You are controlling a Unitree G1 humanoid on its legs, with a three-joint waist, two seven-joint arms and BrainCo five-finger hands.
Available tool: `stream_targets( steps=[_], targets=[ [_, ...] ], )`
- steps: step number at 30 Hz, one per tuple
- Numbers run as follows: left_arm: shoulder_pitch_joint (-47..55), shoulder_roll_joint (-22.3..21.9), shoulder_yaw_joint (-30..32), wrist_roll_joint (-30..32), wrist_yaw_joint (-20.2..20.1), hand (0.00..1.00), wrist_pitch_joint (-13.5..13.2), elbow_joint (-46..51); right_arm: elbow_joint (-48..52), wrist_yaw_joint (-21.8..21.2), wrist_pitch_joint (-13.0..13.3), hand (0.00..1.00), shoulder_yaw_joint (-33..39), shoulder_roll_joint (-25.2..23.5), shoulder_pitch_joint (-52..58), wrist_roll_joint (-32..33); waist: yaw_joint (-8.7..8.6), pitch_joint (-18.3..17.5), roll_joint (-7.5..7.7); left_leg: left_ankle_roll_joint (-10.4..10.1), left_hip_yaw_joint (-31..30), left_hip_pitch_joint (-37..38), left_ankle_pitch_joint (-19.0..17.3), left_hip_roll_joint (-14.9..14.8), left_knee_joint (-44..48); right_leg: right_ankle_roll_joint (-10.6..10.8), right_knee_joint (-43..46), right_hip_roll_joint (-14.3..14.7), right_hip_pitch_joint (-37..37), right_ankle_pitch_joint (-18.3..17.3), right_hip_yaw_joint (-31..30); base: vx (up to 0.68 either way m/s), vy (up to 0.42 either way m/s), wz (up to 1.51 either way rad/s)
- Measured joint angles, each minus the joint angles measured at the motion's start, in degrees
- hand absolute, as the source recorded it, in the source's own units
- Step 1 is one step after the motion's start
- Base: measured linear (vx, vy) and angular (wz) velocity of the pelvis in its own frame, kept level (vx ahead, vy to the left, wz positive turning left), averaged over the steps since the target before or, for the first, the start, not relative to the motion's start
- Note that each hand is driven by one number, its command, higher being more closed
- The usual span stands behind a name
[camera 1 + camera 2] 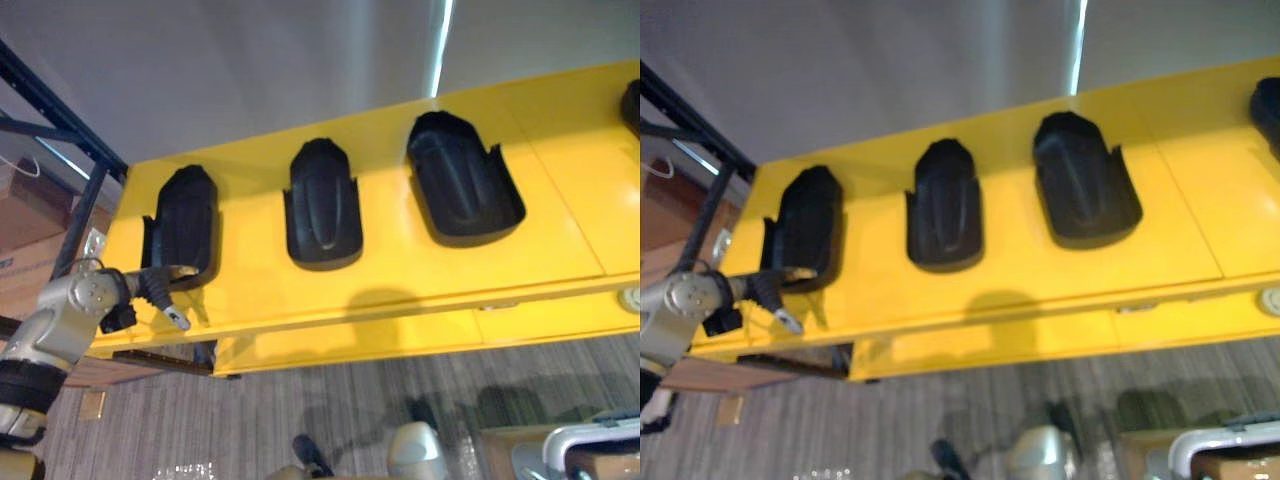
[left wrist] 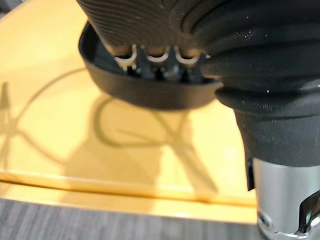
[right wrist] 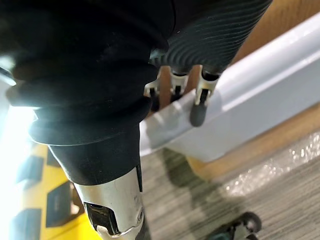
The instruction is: Walk over and take plastic housings, then place them on the shelf
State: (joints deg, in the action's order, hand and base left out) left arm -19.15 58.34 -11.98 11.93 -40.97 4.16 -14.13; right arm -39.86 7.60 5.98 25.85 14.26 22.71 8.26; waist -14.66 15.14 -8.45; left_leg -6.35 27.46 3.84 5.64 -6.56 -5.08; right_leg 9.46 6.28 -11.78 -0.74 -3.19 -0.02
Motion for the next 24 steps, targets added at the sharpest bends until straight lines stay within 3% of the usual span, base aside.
stream_targets(
  steps=[9,11,13,15,16,17,18,19,21,22,24],
  targets=[
    [0.0,0.1,0.0,0.3,0.1,0.00,-0.1,-0.9,-0.6,0.0,0.0,0.00,0.0,0.0,-0.5,0.0,0.09,0.0,0.06,0.0,0.0,0.0,0.0,0.0,0.0,0.0,0.0,0.0,0.0,0.0,0.0,0.00,0.000,0.00],
    [0.2,0.1,0.0,0.3,2.2,0.00,-0.3,-1.5,-0.6,0.0,0.0,0.00,0.0,0.0,-0.5,0.0,0.09,0.0,0.09,0.0,0.0,0.0,0.0,0.0,0.0,0.0,0.0,0.0,0.0,0.0,0.0,0.00,0.000,0.00],
    [0.4,0.1,0.0,0.3,6.8,0.00,-0.5,-2.9,-0.7,-0.1,0.0,0.00,-0.1,-0.1,-0.6,0.0,0.08,0.0,0.30,0.0,0.0,0.0,0.0,-0.1,0.0,0.0,0.0,0.1,0.0,0.0,0.0,0.00,0.000,0.00],
    [0.5,0.0,0.0,0.3,16.3,0.00,-0.9,-4.2,-1.3,-0.1,0.1,0.00,-0.1,-0.4,-0.6,0.0,0.13,-0.1,0.87,-0.1,0.0,0.0,0.1,-0.2,0.0,0.0,0.0,0.2,-0.1,0.0,0.0,0.00,0.000,0.00],
    [-0.1,-0.3,0.2,0.2,24.0,0.00,-1.9,-5.8,-1.8,-0.1,0.2,0.00,-0.1,-0.9,-0.6,0.0,0.30,-0.5,1.62,-0.1,0.0,0.0,0.1,-0.3,0.0,0.0,0.0,0.3,-0.1,0.0,0.0,0.00,0.000,0.00],
    [-0.3,-0.5,0.5,0.2,27.5,0.00,-2.8,-6.4,-2.0,0.0,0.4,0.00,-0.1,-1.3,-0.6,-0.1,0.46,-0.6,1.90,-0.2,0.0,0.0,0.1,-0.3,0.1,-0.1,0.0,0.4,0.0,0.0,0.1,0.00,0.000,0.00],
    [-1.9,-1.6,0.9,0.2,34.8,0.00,-4.6,-8.2,-2.3,0.2,0.6,0.00,-0.2,-2.0,-0.6,-0.2,0.80,-0.9,2.58,-0.2,0.0,0.1,0.2,-0.4,0.2,-0.1,0.0,0.5,0.0,0.0,0.1,0.00,0.000,0.00],
    [-2.5,-2.7,1.9,0.3,38.5,0.00,-5.4,-8.7,-2.3,0.7,0.7,0.00,-0.2,-2.4,-0.6,-0.7,0.99,-0.9,2.90,-0.2,0.0,0.1,0.2,-0.4,0.2,-0.1,0.0,0.5,0.0,0.0,0.1,0.00,0.000,0.00],
    [-3.6,-7.5,5.3,0.3,52.5,0.00,-8.5,-8.5,-2.3,5.0,2.2,0.00,-1.5,-3.8,-0.6,-3.4,1.32,-1.4,4.08,-0.2,-0.1,0.1,0.2,-0.4,0.2,-0.2,0.0,0.5,0.0,0.0,0.2,0.00,0.000,0.00],
    [-3.8,-8.2,5.4,0.5,54.9,0.00,-9.1,-8.3,-2.3,5.9,2.7,0.00,-2.0,-4.1,-0.6,-3.7,1.34,-1.5,4.30,-0.2,-0.2,0.1,0.2,-0.4,0.2,-0.3,0.0,0.5,0.1,-0.1,0.2,0.00,0.000,0.00],
    [-3.8,-11.4,5.8,0.7,63.4,0.00,-10.7,-6.2,-2.0,11.2,5.5,0.00,-2.4,-5.6,-0.6,-6.4,1.29,-1.8,4.88,-0.2,-0.2,0.0,0.2,-0.4,0.0,-0.4,0.0,0.5,0.1,-0.1,0.2,0.00,0.000,0.00]
  ],
)
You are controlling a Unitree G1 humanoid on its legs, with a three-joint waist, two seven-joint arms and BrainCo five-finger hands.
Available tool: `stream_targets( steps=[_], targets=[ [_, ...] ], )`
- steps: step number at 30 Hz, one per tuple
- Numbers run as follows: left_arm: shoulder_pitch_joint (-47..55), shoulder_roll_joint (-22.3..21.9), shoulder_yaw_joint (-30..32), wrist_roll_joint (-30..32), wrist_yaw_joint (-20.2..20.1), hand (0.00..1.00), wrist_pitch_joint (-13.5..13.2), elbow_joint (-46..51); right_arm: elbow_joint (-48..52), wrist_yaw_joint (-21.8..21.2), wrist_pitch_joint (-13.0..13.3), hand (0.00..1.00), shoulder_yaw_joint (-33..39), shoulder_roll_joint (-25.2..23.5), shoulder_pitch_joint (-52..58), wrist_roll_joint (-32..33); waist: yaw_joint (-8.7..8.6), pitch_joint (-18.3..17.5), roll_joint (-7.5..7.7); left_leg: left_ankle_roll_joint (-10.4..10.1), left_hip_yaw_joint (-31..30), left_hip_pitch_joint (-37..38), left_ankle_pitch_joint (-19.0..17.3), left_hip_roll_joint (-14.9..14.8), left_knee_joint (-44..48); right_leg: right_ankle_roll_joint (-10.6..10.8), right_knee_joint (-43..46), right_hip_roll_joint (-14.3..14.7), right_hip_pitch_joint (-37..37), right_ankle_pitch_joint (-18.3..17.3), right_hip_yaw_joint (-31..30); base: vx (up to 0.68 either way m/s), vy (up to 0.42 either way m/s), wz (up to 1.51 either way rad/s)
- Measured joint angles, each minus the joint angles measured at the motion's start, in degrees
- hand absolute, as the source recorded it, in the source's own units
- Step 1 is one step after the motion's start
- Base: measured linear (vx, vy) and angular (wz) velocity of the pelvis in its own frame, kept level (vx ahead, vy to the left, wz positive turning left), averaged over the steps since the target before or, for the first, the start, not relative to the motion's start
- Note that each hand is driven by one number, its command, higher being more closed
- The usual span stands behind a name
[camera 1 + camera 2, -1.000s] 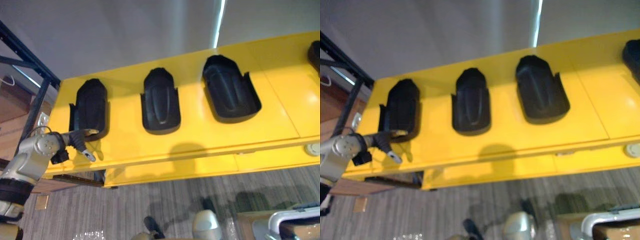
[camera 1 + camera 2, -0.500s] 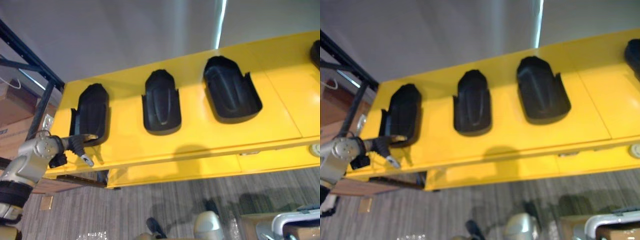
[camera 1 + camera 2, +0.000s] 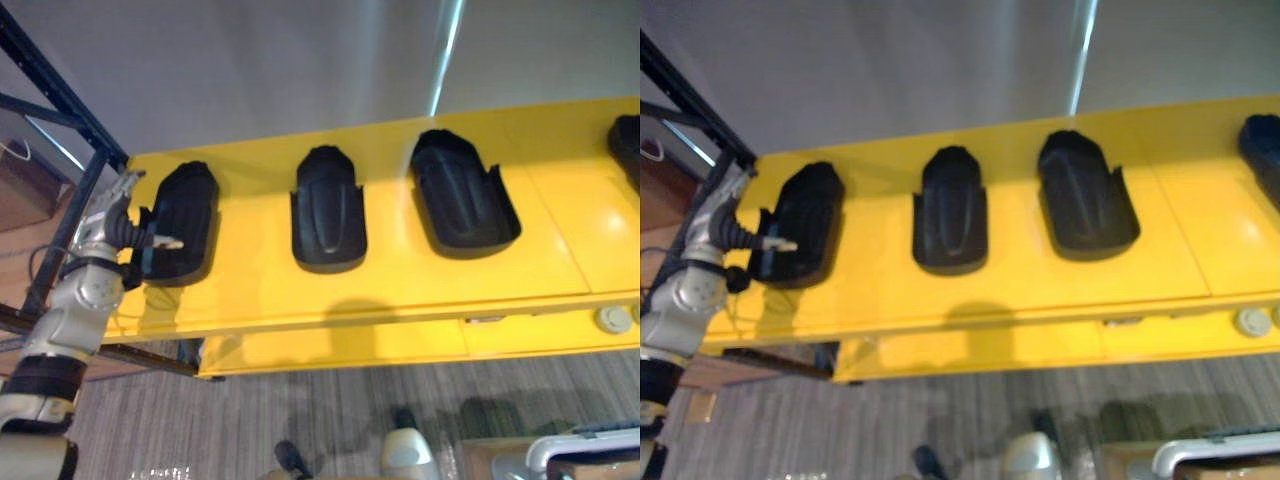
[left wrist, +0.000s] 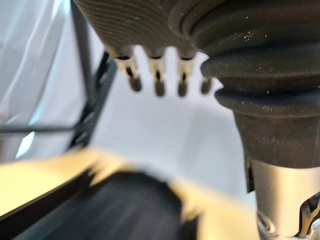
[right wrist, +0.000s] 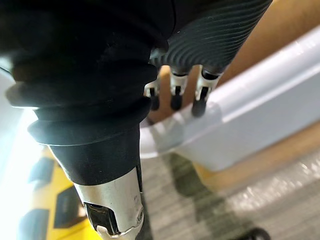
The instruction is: Walk over and take plastic housings, then place them on the shelf
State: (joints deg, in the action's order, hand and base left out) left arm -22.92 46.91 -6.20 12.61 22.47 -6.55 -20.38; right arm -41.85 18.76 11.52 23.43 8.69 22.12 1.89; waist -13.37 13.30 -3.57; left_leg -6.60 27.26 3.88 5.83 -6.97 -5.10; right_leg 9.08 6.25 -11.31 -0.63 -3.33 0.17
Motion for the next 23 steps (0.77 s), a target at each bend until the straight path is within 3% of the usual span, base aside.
stream_targets(
  steps=[5,7,10,13,17,20,21,22,23],
  targets=[
    [0.1,-5.1,1.7,-2.9,6.0,0.00,-2.7,8.8,2.8,4.8,3.3,0.00,-0.6,-1.7,0.2,-7.3,-0.01,-0.5,0.79,0.0,0.1,0.2,0.0,-0.3,0.0,-0.2,0.0,0.4,0.3,-0.1,0.0,0.00,0.000,0.00],
    [0.5,-7.0,3.5,-3.8,6.5,0.00,-3.6,12.1,3.0,4.1,4.6,0.00,-1.7,-1.7,0.3,-8.9,0.00,-0.8,1.20,-0.1,0.1,0.6,0.0,-0.5,0.0,-0.2,-0.2,0.5,0.7,-0.1,0.0,0.00,0.000,0.00],
    [2.2,-11.4,7.9,-9.9,8.3,0.00,-4.3,15.8,2.8,-1.3,5.6,0.00,-3.2,-1.8,0.6,-10.8,0.06,-1.8,1.64,-0.1,-0.1,1.3,0.0,-0.5,0.0,-0.2,-0.8,0.5,1.9,-0.1,0.2,0.00,-0.002,0.02],
    [7.2,-16.2,12.4,-12.0,10.5,0.00,-5.3,19.8,0.1,-5.3,3.6,0.00,-6.0,-2.0,1.5,-11.7,0.58,-3.2,2.11,-0.1,-1.8,1.6,0.0,-0.5,0.0,-0.3,-1.7,0.4,3.8,-0.2,2.2,0.01,-0.011,0.22],
    [15.2,-23.3,19.9,-12.6,17.2,0.00,-7.0,21.9,-4.0,-7.5,0.6,0.00,-6.8,-2.7,1.4,-10.4,4.23,-5.1,2.41,-0.2,-3.7,1.8,-0.1,-0.5,-0.1,-1.2,-2.9,0.3,5.5,-0.8,4.6,-0.01,-0.010,0.28],
    [22.1,-28.1,26.2,-12.8,22.7,0.00,-6.9,21.7,-6.2,-11.2,-3.4,0.00,-6.9,-2.8,0.9,-4.3,6.28,-6.9,3.16,-0.3,-6.6,1.3,-0.1,-0.4,-0.1,-2.0,-3.7,0.2,7.5,-1.3,7.7,0.01,-0.014,0.48],
    [24.7,-30.1,28.5,-13.8,24.0,0.00,-6.8,20.8,-7.4,-13.8,-6.1,0.00,-6.6,-2.9,0.5,-0.3,6.98,-7.7,3.67,-0.3,-7.8,0.8,0.0,-0.3,-0.1,-2.1,-4.1,0.3,8.0,-1.4,8.9,0.03,-0.010,0.42],
    [26.0,-31.0,29.7,-15.4,24.3,0.00,-6.6,20.3,-8.2,-15.1,-7.4,0.00,-6.4,-2.9,0.0,1.4,7.53,-7.8,3.87,-0.4,-8.5,0.8,0.0,-0.3,-0.1,-2.2,-4.1,0.3,8.5,-1.4,9.6,0.03,-0.013,0.47],
    [28.2,-32.7,31.2,-21.4,24.1,0.00,-5.8,17.7,-9.5,-17.3,-9.8,0.00,-5.9,-3.1,-0.5,4.4,8.61,-8.1,3.93,-0.4,-9.5,0.6,0.0,-0.2,-0.1,-2.6,-4.2,0.3,9.1,-1.7,10.7,0.02,-0.009,0.28]
  ],
)
